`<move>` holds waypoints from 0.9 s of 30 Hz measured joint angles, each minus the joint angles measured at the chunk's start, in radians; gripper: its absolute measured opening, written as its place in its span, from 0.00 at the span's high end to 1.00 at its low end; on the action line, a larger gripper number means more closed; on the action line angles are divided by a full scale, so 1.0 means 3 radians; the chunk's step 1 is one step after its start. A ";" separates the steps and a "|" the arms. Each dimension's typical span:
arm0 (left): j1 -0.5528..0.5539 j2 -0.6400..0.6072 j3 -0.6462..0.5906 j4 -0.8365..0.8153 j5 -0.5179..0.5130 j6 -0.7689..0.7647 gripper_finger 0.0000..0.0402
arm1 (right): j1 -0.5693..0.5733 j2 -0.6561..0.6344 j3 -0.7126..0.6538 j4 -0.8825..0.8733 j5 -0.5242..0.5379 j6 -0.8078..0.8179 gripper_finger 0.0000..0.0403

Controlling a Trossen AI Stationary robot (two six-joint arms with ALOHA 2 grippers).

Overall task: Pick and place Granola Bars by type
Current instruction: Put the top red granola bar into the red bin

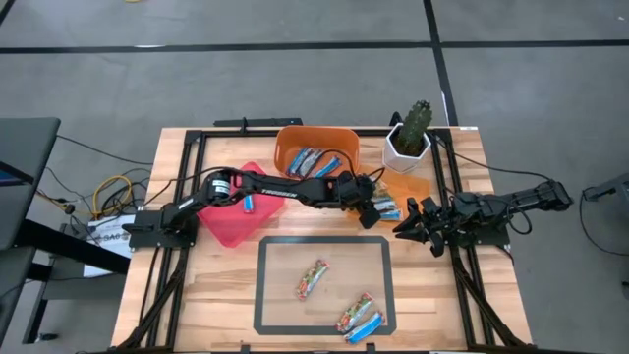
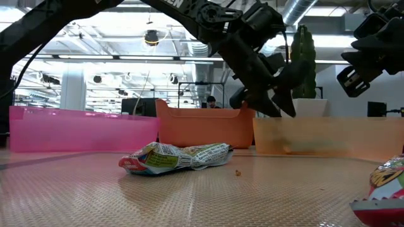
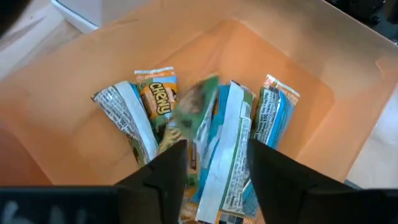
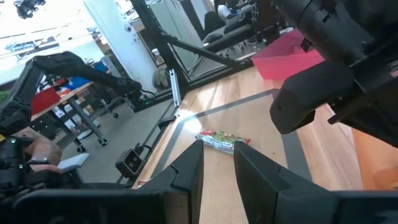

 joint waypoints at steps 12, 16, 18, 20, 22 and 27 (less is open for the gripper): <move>-0.0135 0.0000 0.0000 0.0036 -0.0023 0.0509 0.52 | -0.0001 0.0000 0.0000 -0.0001 0.0000 0.0000 0.80; -0.0242 -0.0044 -0.0106 0.0154 -0.0004 0.0857 0.52 | 0.0000 0.0001 0.0000 -0.0001 -0.0001 -0.0001 0.80; -0.0286 -0.0174 -0.0372 0.0361 0.0096 0.0984 0.52 | 0.0000 0.0001 0.0001 -0.0001 -0.0001 -0.0001 0.80; -0.0335 -0.0371 -0.0769 0.0725 0.0151 0.1029 0.52 | 0.0000 0.0000 0.0000 -0.0001 -0.0001 0.0000 0.80; -0.0389 -0.0606 -0.1226 0.1089 0.0148 0.1022 0.52 | 0.0000 0.0001 0.0001 -0.0001 -0.0001 0.0000 0.80; -0.0527 -0.1235 -0.2234 0.1691 0.0118 0.1001 0.52 | 0.0000 0.0001 -0.0001 -0.0001 -0.0001 -0.0001 0.80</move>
